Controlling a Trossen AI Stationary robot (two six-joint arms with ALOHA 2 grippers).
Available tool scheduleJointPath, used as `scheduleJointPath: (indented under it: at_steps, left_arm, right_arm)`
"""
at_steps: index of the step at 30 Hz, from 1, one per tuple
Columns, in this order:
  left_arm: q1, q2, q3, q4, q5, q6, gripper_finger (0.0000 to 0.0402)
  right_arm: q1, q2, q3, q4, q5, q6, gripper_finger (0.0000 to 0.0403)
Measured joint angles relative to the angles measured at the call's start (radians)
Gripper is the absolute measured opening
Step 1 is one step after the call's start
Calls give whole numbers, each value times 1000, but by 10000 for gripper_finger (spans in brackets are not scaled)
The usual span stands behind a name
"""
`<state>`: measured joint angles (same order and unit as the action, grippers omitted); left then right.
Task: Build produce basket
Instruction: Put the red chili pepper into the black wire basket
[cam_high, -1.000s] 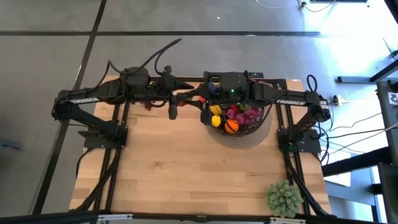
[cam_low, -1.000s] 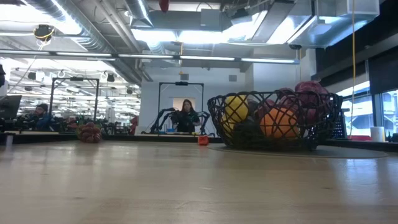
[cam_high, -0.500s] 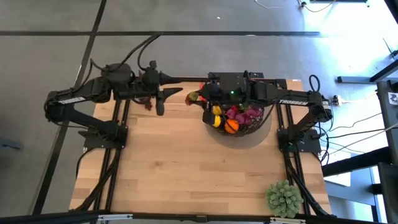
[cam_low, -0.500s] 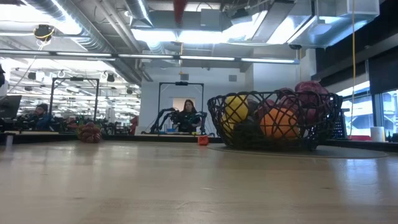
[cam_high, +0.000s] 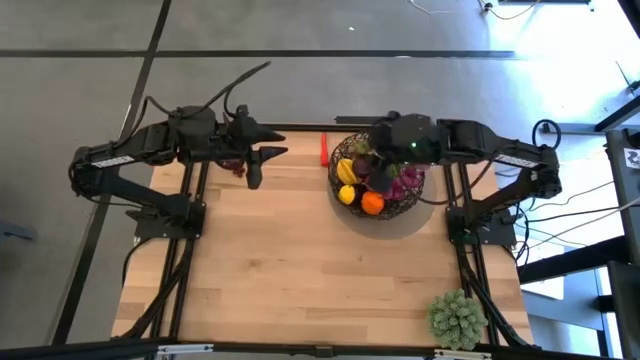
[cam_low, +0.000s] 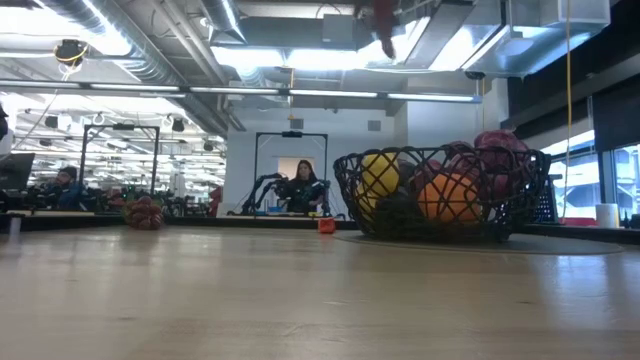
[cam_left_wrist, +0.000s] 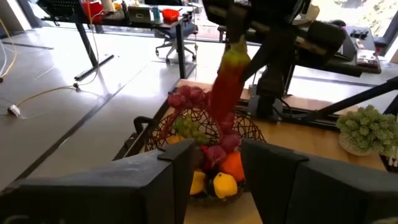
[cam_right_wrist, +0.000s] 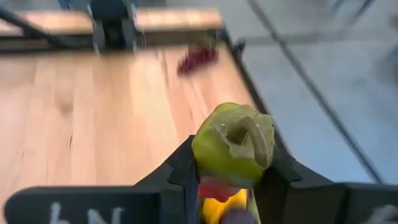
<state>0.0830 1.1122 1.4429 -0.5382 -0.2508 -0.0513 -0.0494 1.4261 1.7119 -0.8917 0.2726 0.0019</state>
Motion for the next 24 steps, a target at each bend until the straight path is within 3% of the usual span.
scheduleJointPath:
  at_steps: [13, 24]
  left_arm:
    - [0, 0, 0, 7, 1, 1, 121]
    - [0, 13, 0, 0, 1, 1, 121]
  right_arm:
    - [20, -27, -3, -507, 37, 410, 98]
    - [89, -30, -258, -340, 20, 536, 98]
